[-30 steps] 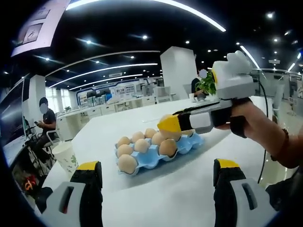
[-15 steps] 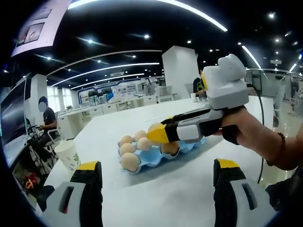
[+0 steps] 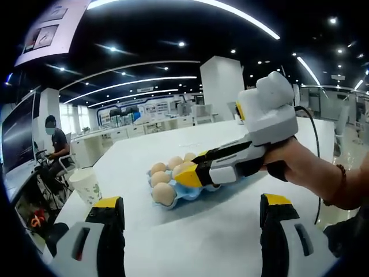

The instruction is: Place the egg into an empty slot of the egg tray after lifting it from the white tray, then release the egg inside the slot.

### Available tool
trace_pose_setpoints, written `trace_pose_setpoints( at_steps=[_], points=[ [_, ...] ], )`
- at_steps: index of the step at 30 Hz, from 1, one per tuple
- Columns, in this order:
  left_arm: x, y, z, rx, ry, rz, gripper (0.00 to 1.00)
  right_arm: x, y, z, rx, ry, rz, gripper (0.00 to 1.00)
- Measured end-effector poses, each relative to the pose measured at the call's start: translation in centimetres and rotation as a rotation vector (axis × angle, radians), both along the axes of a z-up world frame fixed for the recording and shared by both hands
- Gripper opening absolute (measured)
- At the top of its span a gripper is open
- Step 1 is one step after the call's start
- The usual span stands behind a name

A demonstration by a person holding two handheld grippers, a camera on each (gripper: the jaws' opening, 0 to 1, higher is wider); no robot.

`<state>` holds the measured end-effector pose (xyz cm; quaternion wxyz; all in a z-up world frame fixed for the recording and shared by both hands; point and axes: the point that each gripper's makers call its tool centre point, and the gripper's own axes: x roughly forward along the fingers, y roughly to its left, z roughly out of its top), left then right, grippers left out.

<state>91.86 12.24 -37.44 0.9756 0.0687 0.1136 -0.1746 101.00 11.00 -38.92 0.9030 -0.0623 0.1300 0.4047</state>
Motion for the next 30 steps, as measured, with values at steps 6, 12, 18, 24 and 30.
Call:
trace_pose_setpoints(
  at_steps=[6,12,18,24,30],
  points=[
    [0.0,0.0,-0.2,-0.003,0.001,0.004,1.00,0.1,-0.1,-0.6,-0.040,0.008,0.001,0.28],
    [0.1,0.1,-0.4,-0.002,0.009,0.007,1.00,0.4,-0.3,-0.7,-0.053,0.009,-0.003,0.28],
    [0.1,0.0,-0.2,-0.004,0.003,0.008,1.00,0.6,-0.1,-0.9,-0.088,0.017,0.011,0.28],
    [0.2,0.0,-0.2,-0.003,0.005,0.010,1.00,1.0,-0.1,-0.9,-0.125,0.056,0.027,0.28],
    [0.2,-0.3,0.0,-0.010,-0.003,0.004,1.00,0.4,-0.3,-1.6,-0.206,0.111,0.038,0.28]
  ],
)
